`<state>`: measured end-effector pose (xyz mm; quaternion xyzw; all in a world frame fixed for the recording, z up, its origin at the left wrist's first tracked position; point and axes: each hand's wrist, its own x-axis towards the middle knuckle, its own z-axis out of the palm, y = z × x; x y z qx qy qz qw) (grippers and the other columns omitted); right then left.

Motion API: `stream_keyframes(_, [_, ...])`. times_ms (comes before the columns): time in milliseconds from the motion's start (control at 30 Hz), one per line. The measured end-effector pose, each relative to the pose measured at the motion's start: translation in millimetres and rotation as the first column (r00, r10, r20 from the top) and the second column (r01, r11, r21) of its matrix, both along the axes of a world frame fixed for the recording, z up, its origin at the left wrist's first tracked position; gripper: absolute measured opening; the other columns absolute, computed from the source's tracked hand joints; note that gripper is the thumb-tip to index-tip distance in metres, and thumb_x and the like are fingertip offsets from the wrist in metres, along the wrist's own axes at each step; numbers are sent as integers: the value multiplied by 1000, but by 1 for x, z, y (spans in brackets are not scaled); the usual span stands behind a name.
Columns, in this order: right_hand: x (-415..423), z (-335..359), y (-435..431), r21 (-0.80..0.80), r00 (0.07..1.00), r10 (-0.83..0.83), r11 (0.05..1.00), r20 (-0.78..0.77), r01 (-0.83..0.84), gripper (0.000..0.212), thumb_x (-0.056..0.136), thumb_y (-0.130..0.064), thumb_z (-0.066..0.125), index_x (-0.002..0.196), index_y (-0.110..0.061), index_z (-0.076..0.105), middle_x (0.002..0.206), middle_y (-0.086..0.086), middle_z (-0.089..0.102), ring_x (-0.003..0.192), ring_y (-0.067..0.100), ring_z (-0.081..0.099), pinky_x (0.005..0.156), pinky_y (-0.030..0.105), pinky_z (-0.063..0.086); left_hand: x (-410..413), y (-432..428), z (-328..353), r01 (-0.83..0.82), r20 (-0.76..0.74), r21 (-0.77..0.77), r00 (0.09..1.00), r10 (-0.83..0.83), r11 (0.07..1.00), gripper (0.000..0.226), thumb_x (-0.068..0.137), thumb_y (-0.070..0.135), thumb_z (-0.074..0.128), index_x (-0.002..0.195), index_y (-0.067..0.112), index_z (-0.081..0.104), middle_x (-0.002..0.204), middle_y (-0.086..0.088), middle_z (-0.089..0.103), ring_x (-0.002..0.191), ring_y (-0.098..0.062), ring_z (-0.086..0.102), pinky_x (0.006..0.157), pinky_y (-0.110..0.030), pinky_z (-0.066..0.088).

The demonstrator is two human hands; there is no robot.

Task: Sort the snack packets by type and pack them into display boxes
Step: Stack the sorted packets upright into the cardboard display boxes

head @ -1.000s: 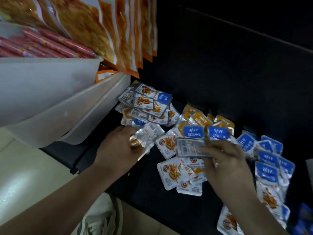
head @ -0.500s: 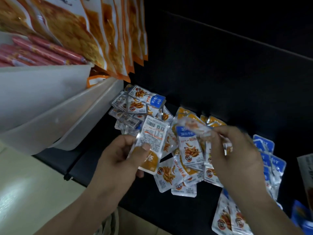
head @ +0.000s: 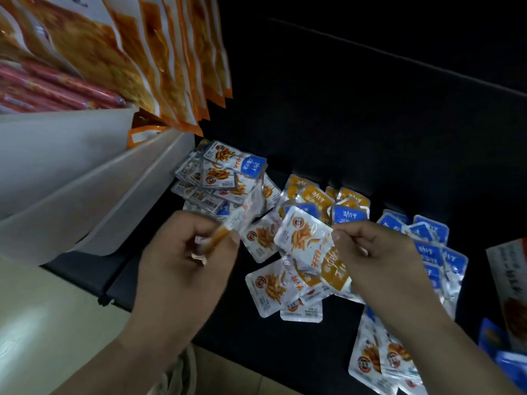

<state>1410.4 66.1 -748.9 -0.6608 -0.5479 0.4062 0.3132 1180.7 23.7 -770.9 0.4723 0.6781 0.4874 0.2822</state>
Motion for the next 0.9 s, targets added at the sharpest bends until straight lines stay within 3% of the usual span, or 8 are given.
stream_keyframes(100, [-13,0,-4,-63,991,-31,998,-130,23,22,98,-22,69,84,-36,80,90,-14,77,91,10,72,75,23,60,16,-5,-11,266,-368,125,907,-204,956,11,89,18,79,92,25,70,117,19,67,103,0,67,80,-24,55])
stream_keyframes(167, [-24,0,-8,-116,963,-70,992,-259,41,21,99,-23,68,88,-36,81,91,2,77,94,33,72,83,55,62,28,-9,-25,392,-397,108,860,-322,914,21,90,28,78,110,29,72,135,17,64,116,-4,67,86,-30,60])
stream_keyframes(233, [-28,0,-10,-153,933,-104,987,-344,53,20,100,-26,66,91,-37,80,93,4,77,92,37,74,79,64,60,35,-15,-32,464,-403,95,827,-392,881,42,89,40,74,129,29,66,147,8,59,127,-9,63,94,-32,60])
stream_keyframes(433, [-21,3,-11,-276,865,-75,958,-496,-76,28,95,-10,70,117,-26,76,110,3,79,106,23,75,98,50,56,40,-24,-29,595,-325,28,765,-556,803,57,96,30,61,152,26,52,163,10,39,148,-5,40,108,-28,50])
stream_keyframes(567, [-13,9,-9,-222,966,80,965,-247,-136,46,96,1,61,102,-42,77,99,-3,79,96,21,76,89,46,61,26,-7,-22,543,-465,73,761,-453,837,40,94,17,66,134,23,67,144,11,56,130,-10,55,99,-33,54])
stream_keyframes(667, [-7,17,-5,-260,961,244,927,-133,-271,48,96,-7,64,112,-52,69,103,-15,78,97,7,75,92,42,61,17,9,-12,545,-564,-27,684,-462,838,55,91,32,73,142,29,55,145,16,51,135,-6,45,110,-25,41])
stream_keyframes(767, [-5,16,-2,-275,963,223,926,-150,-258,57,91,-14,75,123,-60,60,113,-8,76,103,13,74,94,45,60,20,12,-7,564,-215,-204,771,-599,800,42,91,33,75,130,41,60,123,27,67,112,8,61,91,-18,54])
stream_keyframes(900, [-3,3,-5,-315,936,-82,949,-342,-33,58,75,-13,89,122,-40,69,112,-2,78,99,20,77,91,46,60,30,2,-8,455,344,-276,869,-355,846,23,90,9,77,104,26,69,98,11,78,90,-8,76,72,-23,60])
